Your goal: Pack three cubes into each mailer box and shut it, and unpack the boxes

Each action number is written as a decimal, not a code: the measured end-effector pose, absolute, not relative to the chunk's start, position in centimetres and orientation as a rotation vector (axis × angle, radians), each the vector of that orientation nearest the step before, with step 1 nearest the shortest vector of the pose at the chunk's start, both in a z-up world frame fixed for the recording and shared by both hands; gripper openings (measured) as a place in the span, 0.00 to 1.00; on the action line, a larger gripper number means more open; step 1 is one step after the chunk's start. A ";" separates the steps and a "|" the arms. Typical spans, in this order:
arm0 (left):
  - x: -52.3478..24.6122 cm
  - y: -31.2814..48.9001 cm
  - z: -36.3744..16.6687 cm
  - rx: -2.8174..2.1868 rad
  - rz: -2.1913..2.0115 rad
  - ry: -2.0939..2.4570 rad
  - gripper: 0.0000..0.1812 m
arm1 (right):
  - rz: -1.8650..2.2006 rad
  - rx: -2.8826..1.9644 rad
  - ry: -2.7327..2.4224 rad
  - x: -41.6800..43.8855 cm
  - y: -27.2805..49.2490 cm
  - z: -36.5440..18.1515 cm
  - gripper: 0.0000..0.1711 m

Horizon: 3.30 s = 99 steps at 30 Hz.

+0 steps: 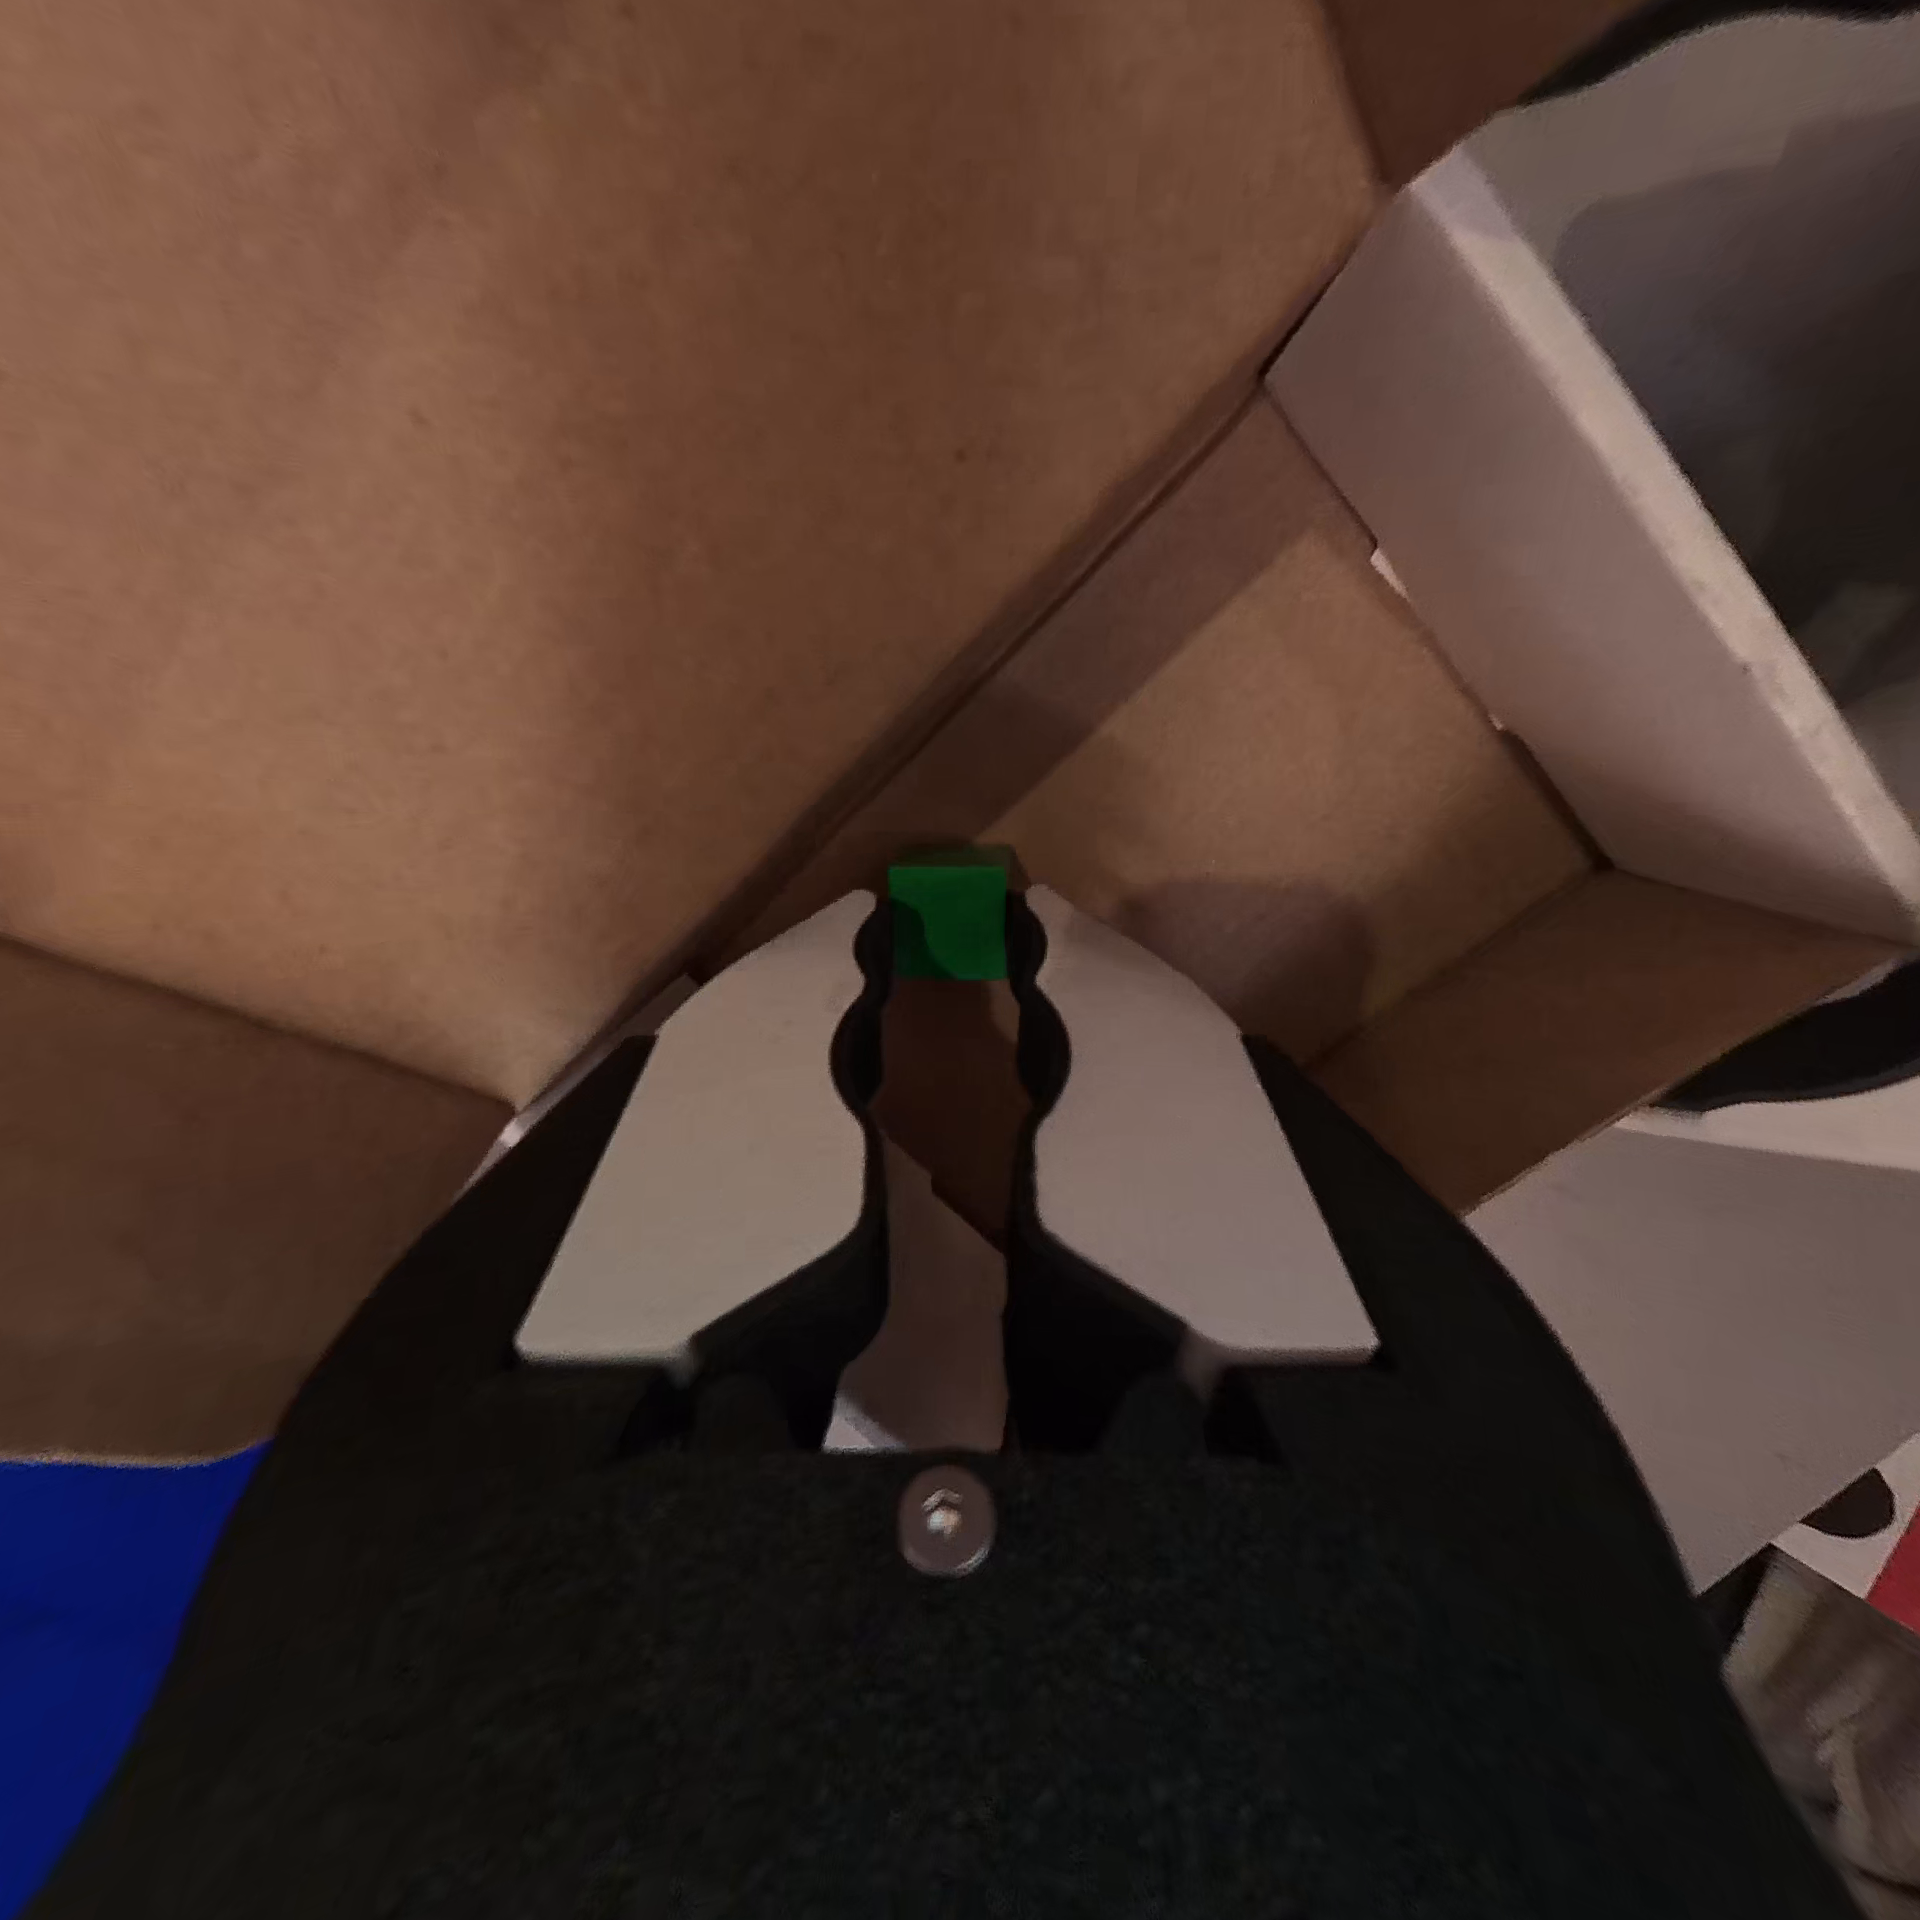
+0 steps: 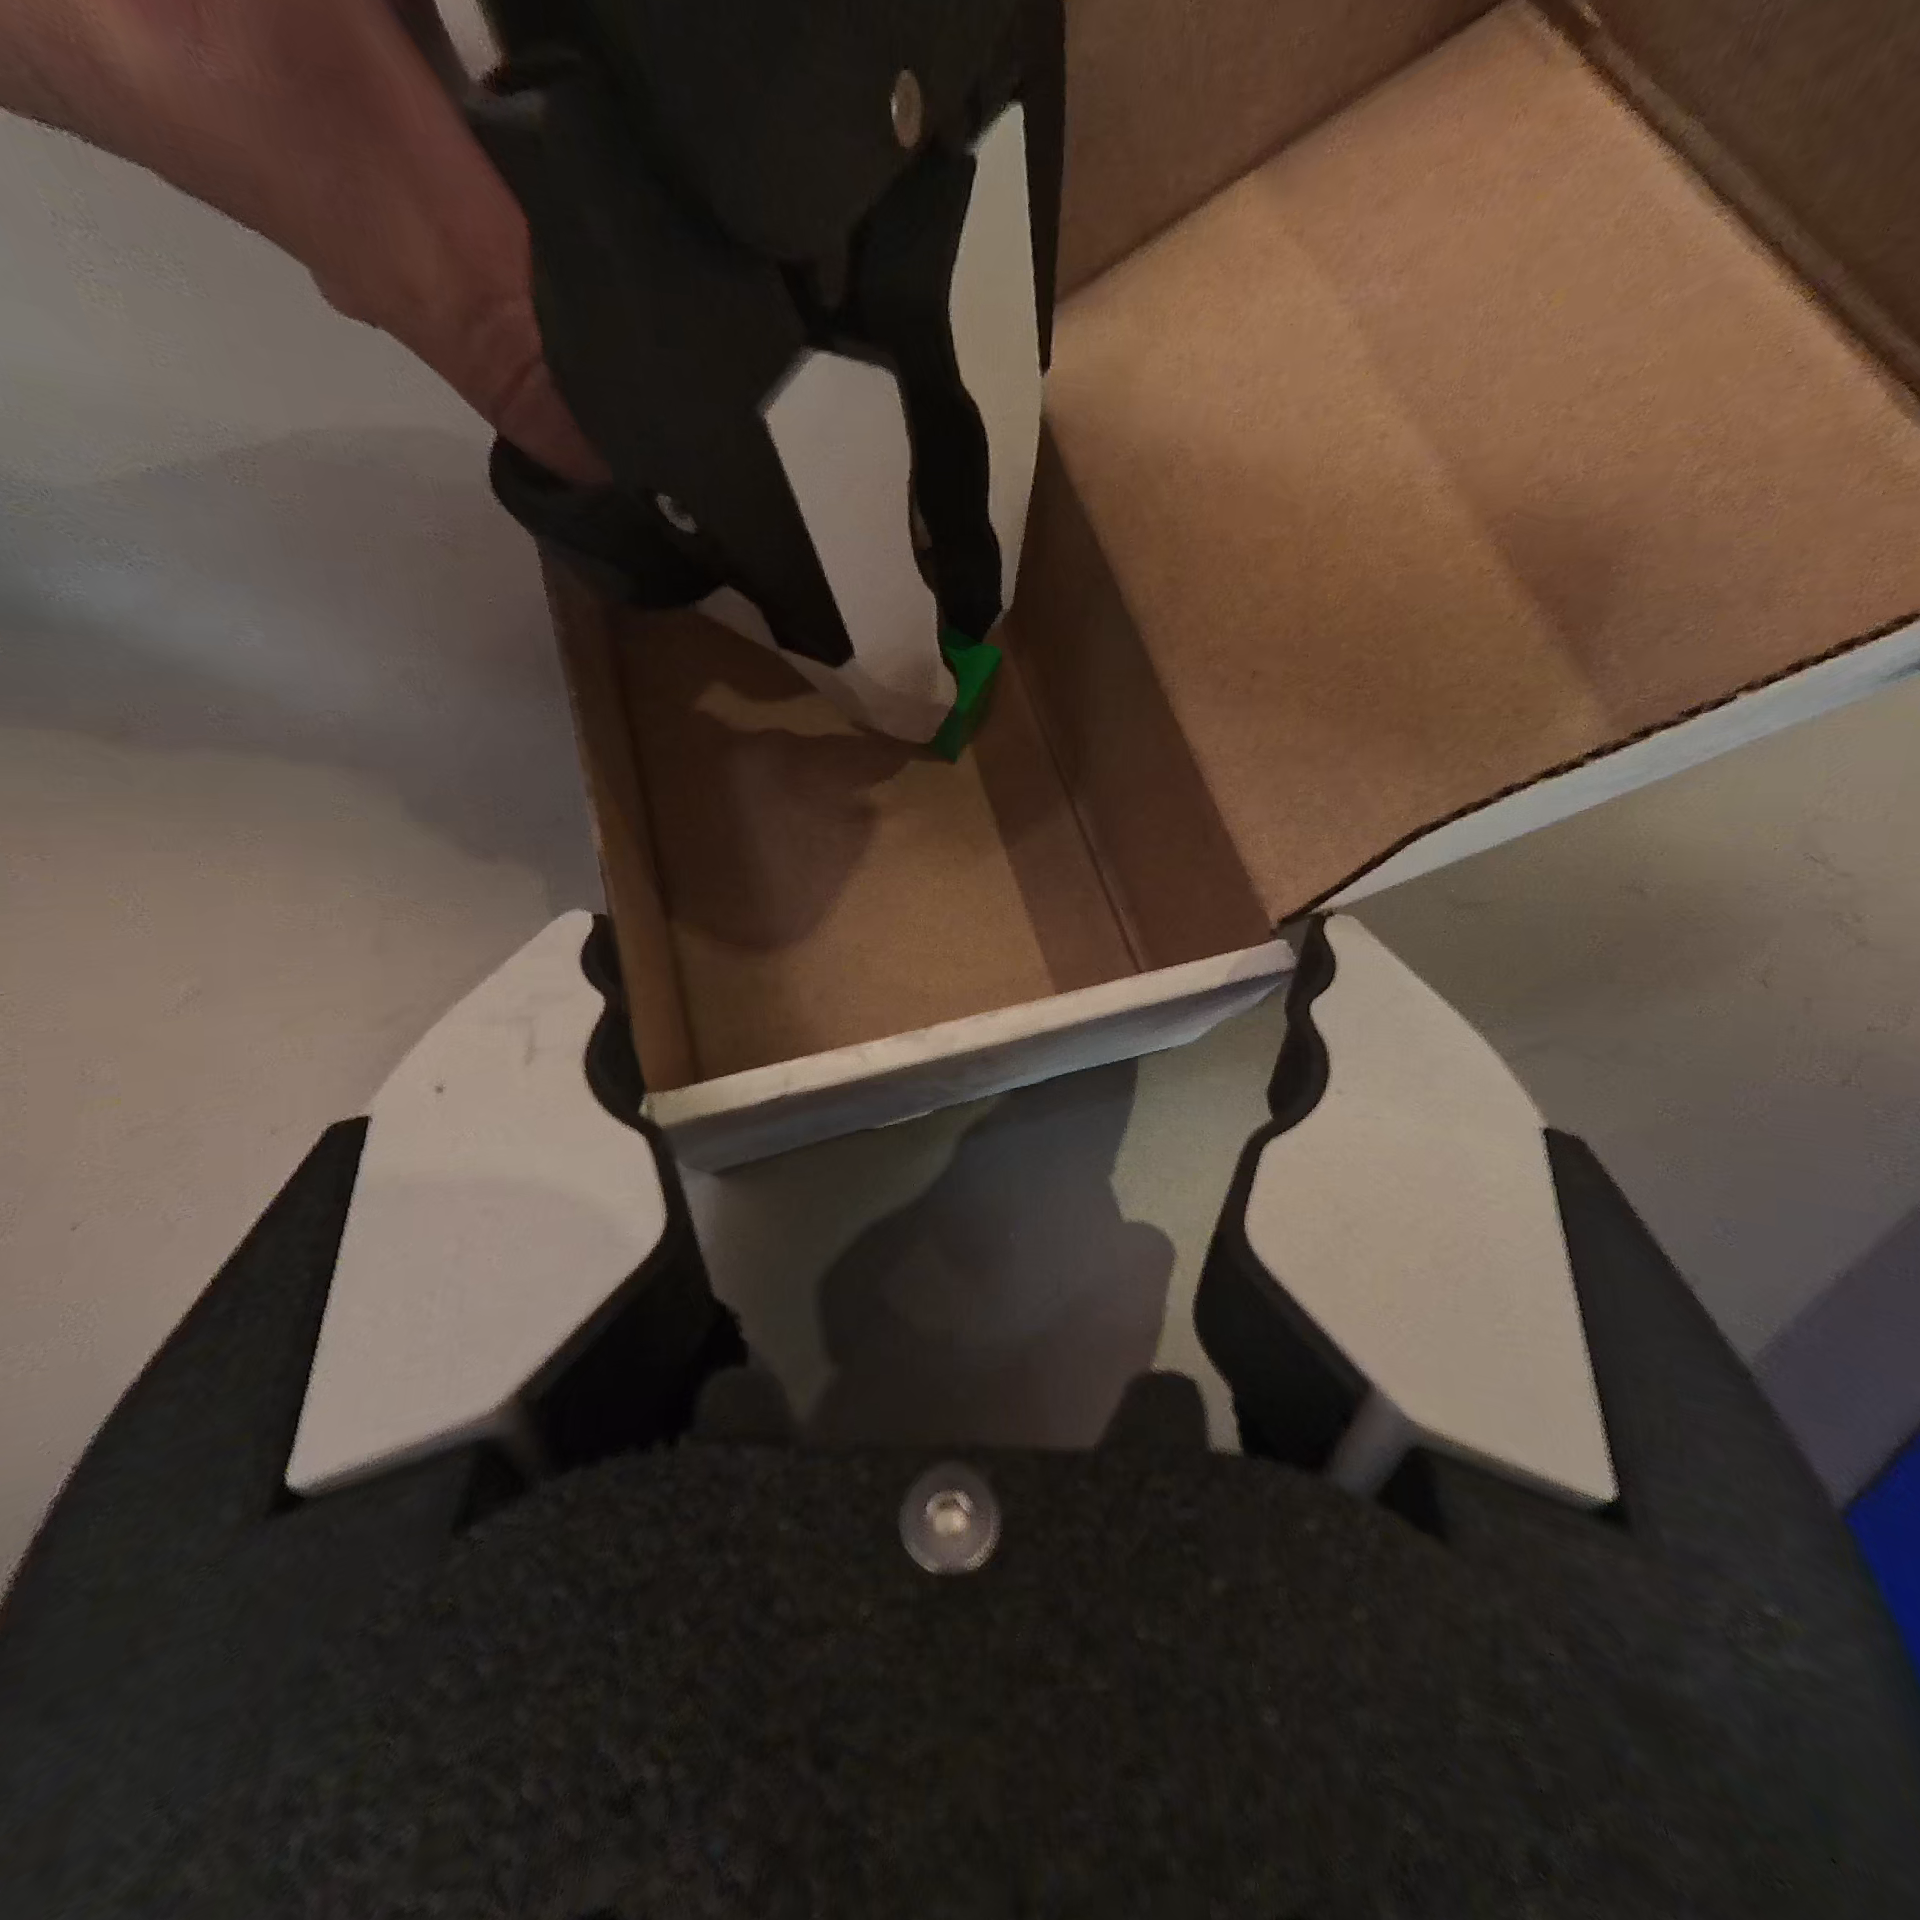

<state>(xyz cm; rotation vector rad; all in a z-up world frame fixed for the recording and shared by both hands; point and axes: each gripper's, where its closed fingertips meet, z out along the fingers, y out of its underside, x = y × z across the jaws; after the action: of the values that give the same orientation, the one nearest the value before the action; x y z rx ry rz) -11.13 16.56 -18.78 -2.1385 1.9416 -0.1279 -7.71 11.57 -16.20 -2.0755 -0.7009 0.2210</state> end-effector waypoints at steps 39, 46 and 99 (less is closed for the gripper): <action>-41.3 29.9 -15.8 -2.872 -0.294 0.724 0.15 | 0.195 -2.085 -0.723 -7.6 11.5 -16.4 0.70; -26.6 22.7 -3.6 -2.307 -0.778 1.240 0.14 | 0.198 -2.080 -0.725 -7.6 11.5 -16.4 0.70; -42.2 34.7 -13.9 -2.867 -0.291 0.466 0.32 | 0.207 -2.066 -0.706 -7.7 11.6 -16.3 0.70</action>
<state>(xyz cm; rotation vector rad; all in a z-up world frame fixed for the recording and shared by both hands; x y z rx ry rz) -42.25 34.70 -13.92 -2.8673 0.4658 -0.2913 -7.67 11.61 -16.34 -2.0656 -0.7063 0.2074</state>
